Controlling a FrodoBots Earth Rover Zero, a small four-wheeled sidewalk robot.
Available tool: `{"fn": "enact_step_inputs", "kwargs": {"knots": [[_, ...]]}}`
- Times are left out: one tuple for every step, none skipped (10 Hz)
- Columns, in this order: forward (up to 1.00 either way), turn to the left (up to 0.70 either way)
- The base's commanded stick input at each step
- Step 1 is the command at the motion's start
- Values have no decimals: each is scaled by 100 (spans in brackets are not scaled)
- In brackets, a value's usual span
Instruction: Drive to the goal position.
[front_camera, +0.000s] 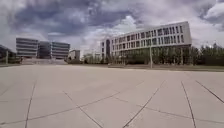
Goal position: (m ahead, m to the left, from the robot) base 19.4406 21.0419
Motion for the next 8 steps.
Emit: {"fn": "enact_step_inputs", "kwargs": {"knots": [[100,40],[100,40],[95,40],[54,27],[11,6],[9,1],[81,5],[100,40]]}}
